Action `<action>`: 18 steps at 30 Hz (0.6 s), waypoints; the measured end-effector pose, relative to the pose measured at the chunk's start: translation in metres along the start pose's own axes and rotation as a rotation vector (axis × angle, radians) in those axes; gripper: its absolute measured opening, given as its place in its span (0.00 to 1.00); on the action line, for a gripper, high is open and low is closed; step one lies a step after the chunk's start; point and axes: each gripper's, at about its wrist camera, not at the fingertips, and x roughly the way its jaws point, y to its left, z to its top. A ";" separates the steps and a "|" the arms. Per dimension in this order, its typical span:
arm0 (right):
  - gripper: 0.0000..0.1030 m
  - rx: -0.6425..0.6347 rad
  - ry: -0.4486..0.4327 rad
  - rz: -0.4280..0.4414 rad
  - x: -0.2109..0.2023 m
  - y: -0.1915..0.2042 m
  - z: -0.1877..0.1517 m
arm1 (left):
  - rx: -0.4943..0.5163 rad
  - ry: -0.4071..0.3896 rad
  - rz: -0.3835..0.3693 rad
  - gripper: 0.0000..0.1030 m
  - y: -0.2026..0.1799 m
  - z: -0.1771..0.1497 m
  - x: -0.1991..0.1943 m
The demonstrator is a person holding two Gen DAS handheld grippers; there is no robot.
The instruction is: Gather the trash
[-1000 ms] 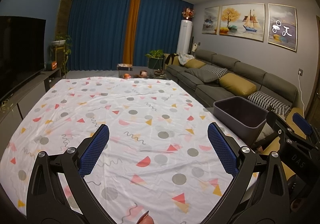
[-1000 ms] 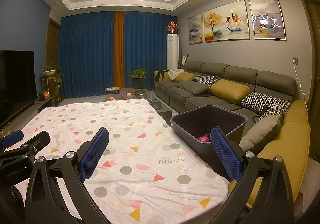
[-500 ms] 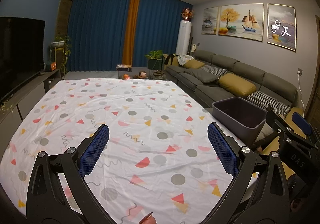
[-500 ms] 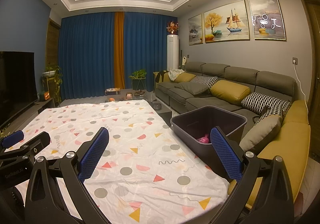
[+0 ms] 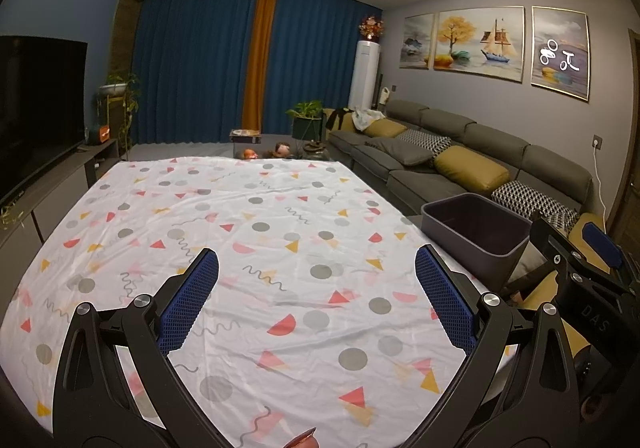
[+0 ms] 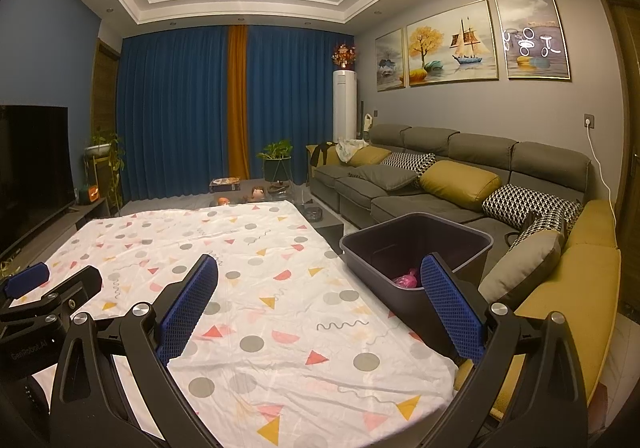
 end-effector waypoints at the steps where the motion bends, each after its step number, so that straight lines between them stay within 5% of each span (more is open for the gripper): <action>1: 0.95 0.000 0.000 0.000 0.000 0.000 0.000 | 0.001 0.000 0.000 0.94 0.000 0.000 0.000; 18: 0.95 0.007 0.004 -0.002 -0.001 0.000 0.002 | 0.029 -0.014 -0.018 0.93 -0.005 -0.003 -0.002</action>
